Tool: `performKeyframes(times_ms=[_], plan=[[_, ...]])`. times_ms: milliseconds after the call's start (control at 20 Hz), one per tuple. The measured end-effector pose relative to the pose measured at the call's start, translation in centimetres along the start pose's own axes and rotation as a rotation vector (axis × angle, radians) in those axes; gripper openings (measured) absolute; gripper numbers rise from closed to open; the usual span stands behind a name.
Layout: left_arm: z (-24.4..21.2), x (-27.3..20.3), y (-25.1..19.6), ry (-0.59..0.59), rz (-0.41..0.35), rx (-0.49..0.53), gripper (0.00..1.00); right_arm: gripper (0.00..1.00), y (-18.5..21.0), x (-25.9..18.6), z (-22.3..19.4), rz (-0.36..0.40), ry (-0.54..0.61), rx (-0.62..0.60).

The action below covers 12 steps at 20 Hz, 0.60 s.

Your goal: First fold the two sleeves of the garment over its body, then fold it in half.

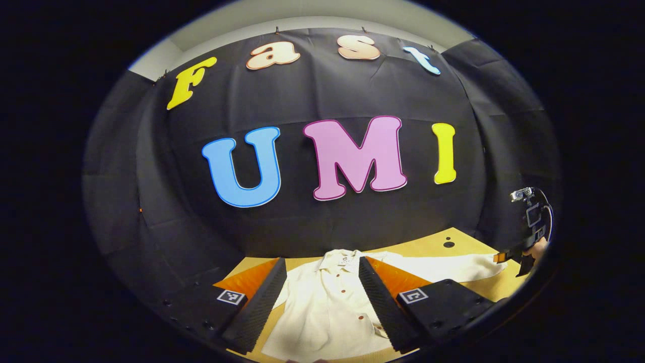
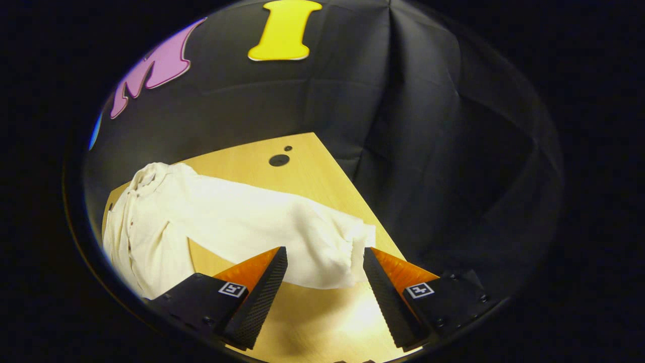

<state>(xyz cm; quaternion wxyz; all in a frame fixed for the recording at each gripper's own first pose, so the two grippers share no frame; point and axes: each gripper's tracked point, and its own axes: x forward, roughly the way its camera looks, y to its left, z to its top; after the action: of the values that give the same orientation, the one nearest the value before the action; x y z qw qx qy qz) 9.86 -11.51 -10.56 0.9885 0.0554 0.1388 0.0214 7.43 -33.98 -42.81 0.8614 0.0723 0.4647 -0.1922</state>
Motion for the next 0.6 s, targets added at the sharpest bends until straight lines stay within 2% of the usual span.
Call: performKeyframes(times_ms=[150, 300, 600], plan=[[0.0, 1.3, -2.0, 0.014, -0.021, 0.000, 0.97, 0.98, -1.2, 4.4, -1.2, -0.041, 0.049, 0.034], [-0.2, 2.2, -3.3, 0.024, -0.034, 0.007, 0.97, 0.98, -2.8, 6.7, -2.2, -0.057, 0.093, 0.079], [0.1, 2.5, -4.4, 0.017, -0.050, 0.011, 0.97, 0.97, -2.6, 7.7, -4.9, -0.011, 0.208, 0.113]])
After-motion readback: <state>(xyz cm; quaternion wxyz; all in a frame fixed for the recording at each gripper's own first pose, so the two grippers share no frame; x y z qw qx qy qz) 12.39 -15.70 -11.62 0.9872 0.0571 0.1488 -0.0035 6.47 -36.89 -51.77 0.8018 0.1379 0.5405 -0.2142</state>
